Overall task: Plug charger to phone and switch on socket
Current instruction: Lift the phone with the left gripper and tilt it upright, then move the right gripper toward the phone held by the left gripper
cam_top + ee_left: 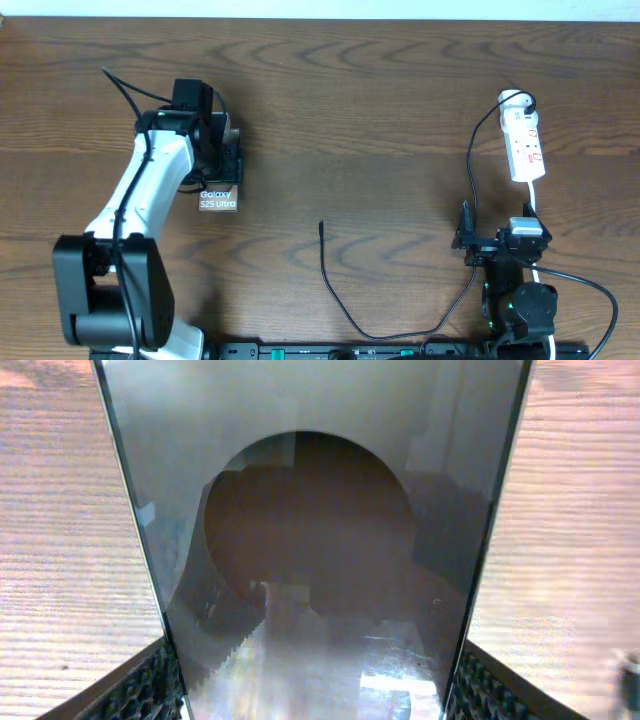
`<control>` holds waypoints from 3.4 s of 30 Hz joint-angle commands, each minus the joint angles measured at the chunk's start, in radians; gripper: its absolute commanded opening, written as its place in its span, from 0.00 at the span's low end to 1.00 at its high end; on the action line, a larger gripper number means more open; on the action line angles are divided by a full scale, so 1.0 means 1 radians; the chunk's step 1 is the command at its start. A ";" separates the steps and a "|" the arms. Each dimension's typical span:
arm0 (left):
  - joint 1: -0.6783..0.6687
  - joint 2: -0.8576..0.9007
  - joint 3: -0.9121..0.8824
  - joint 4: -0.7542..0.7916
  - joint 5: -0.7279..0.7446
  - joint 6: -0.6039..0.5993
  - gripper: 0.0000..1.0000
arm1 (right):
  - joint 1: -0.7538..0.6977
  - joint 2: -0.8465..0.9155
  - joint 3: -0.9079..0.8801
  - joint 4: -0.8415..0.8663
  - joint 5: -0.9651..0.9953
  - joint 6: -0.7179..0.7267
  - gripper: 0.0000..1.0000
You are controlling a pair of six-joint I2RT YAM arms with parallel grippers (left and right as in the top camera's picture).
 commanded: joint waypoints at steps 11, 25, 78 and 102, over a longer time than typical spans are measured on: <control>0.001 -0.085 0.032 -0.004 0.362 -0.135 0.07 | 0.009 -0.001 -0.003 -0.002 -0.002 -0.008 0.99; 0.001 -0.085 0.032 -0.004 0.717 -0.509 0.08 | 0.009 -0.001 -0.003 -0.002 -0.002 -0.008 0.99; 0.034 -0.085 0.032 -0.004 1.246 -1.260 0.07 | 0.009 -0.001 -0.002 -0.002 -0.002 -0.008 0.99; 0.048 -0.085 0.032 -0.004 1.217 -1.197 0.07 | 0.009 -0.001 -0.002 0.000 0.008 -0.008 0.99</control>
